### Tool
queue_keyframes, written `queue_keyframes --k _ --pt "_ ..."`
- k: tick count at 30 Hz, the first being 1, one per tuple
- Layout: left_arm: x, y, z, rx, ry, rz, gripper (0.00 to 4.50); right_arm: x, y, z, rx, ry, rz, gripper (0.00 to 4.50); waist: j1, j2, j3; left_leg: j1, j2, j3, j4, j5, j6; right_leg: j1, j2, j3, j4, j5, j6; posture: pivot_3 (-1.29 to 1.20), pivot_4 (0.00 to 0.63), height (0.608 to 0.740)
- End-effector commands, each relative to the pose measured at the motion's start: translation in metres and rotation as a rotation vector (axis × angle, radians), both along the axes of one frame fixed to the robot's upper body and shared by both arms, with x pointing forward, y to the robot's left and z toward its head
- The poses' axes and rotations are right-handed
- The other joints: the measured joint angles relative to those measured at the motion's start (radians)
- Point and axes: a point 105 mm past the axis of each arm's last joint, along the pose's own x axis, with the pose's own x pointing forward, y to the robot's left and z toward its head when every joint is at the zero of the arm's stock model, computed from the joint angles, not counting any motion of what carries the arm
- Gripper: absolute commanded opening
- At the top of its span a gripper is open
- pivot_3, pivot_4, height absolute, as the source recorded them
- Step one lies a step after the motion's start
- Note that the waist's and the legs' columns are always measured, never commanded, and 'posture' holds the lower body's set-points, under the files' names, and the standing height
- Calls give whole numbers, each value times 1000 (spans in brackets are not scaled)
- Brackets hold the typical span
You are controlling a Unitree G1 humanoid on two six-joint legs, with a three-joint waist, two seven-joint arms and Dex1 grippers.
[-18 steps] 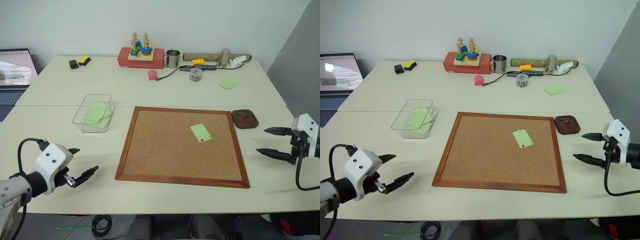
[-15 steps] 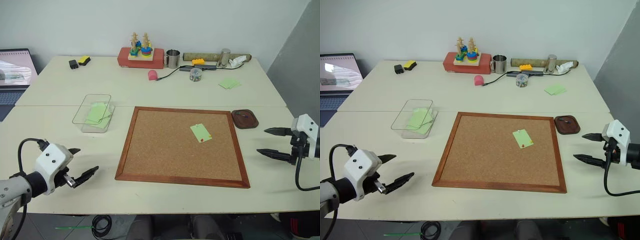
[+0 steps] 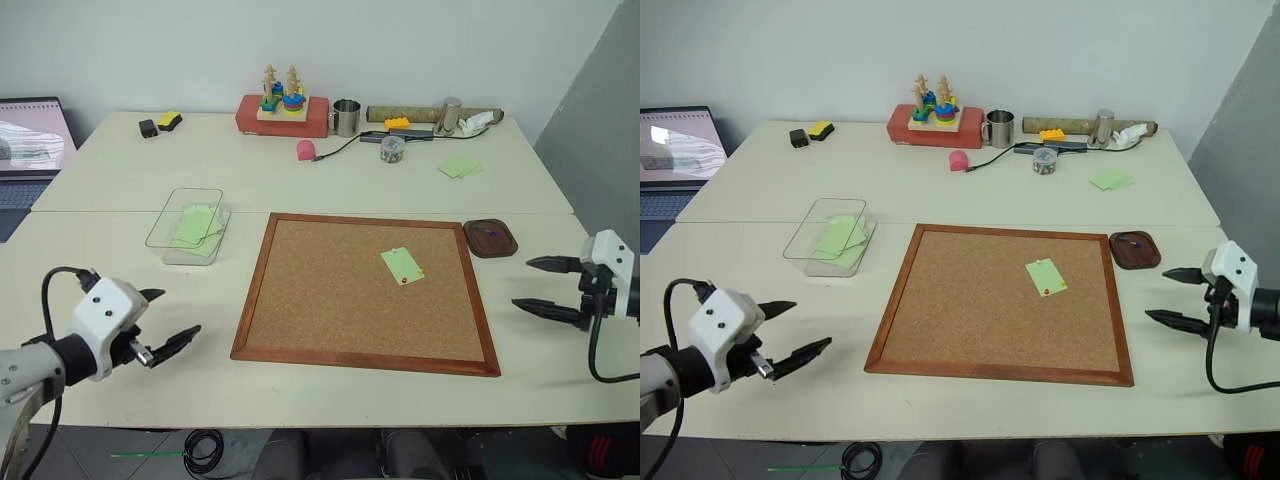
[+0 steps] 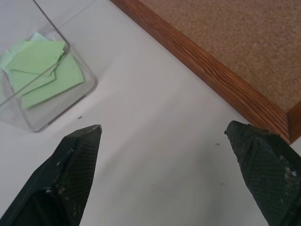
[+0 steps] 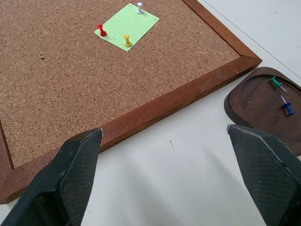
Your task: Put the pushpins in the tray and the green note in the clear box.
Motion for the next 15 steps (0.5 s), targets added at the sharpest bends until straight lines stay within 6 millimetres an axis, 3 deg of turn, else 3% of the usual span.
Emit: queue_keyframes --k 1,12,15 --pt "3 -4 12 -38 -50 -13 4500 -3 7 8 20 -33 17 4449 0 0 0 0 0 0 0 0 0 0 0 0 0 0 0 0 150 740" --pt "3 -24 9 -84 11 -128 4500 -10 31 11 86 -56 8 4449 1 0 0 0 0 -1 0 0 0 0 0 -1 1 0 0 0 150 740" --pt "5 -39 10 -115 33 -175 4500 -16 40 17 109 -78 7 4449 3 0 0 0 0 -1 0 0 0 0 0 0 1 0 1 0 150 740"
